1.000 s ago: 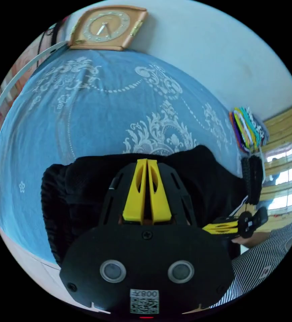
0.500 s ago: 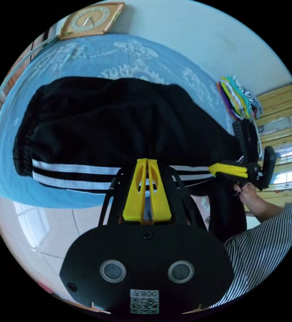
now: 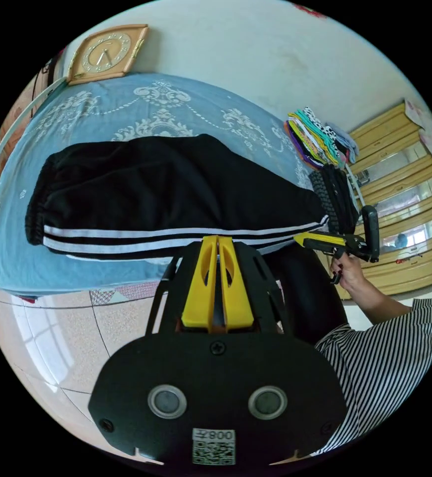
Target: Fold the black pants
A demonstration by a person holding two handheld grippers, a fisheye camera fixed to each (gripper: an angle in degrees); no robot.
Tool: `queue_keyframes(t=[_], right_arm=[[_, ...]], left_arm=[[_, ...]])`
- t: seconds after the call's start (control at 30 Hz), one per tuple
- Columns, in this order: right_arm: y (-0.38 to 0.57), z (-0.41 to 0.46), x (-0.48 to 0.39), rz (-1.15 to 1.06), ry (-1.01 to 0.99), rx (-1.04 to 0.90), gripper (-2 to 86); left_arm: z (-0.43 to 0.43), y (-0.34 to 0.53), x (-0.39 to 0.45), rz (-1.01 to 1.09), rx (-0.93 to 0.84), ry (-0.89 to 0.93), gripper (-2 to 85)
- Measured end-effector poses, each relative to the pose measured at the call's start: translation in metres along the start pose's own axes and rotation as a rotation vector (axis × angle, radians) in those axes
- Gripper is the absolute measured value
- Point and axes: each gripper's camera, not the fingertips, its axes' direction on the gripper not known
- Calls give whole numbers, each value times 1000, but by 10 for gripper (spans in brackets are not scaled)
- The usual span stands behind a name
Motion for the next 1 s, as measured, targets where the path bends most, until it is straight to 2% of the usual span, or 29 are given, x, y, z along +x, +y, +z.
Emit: queue_keyframes(t=[0.2, 0.37, 0.47, 0.63, 1.0], right_arm=[[90, -13, 88, 296, -56, 133, 6], [182, -32, 188, 628, -129, 361, 35], [222, -32, 233, 753, -183, 461, 63], [248, -21, 279, 818, -205, 522, 85], [265, 10, 327, 821, -115, 472, 107]], left_arm=[[73, -7, 41, 136, -24, 103, 2], [152, -27, 85, 284, -141, 137, 7], [197, -44, 110, 355, -200, 159, 15], [271, -81, 153, 450, -269, 197, 30], [421, -172, 250, 726, -380, 172, 83]])
